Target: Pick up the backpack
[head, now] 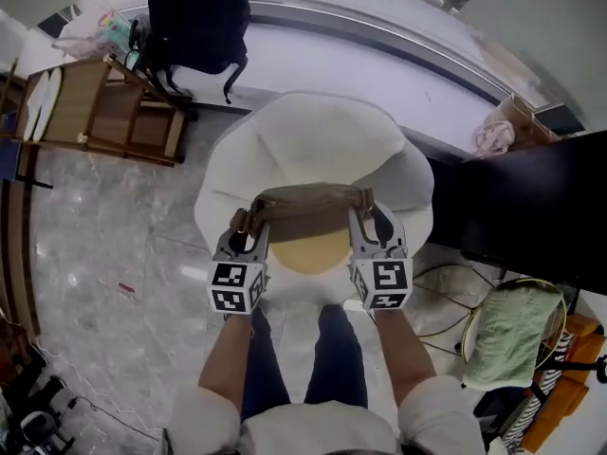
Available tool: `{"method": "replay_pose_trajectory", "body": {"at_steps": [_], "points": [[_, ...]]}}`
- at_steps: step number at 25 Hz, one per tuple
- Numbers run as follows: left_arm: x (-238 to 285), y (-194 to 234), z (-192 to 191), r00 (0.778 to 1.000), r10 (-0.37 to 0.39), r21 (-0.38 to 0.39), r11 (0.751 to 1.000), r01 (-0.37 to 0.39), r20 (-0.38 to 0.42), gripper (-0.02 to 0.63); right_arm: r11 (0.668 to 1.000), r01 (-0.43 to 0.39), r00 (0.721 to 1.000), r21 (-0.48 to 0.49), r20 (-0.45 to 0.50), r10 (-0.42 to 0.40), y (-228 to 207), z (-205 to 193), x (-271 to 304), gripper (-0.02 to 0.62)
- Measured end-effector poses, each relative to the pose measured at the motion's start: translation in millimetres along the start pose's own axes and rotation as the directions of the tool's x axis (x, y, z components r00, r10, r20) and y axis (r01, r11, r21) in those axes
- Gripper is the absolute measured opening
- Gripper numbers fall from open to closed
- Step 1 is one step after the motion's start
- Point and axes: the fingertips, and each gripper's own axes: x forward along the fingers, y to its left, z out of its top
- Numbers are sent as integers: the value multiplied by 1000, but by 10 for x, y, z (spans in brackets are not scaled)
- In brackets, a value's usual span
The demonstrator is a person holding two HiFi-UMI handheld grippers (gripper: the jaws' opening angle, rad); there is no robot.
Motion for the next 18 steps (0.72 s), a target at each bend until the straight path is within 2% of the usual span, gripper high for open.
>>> {"method": "replay_pose_trajectory", "body": {"at_steps": [10,18], "points": [[-715,-417,770,996,-69,100,993,63,54,109,996,71,994,47,82,-75,-3,804,-814,146],[-1244,-721,1171,990,-100,123,989,88,97,108,995,100,983,27,153,-103,54,1353,-1398,146]]}}
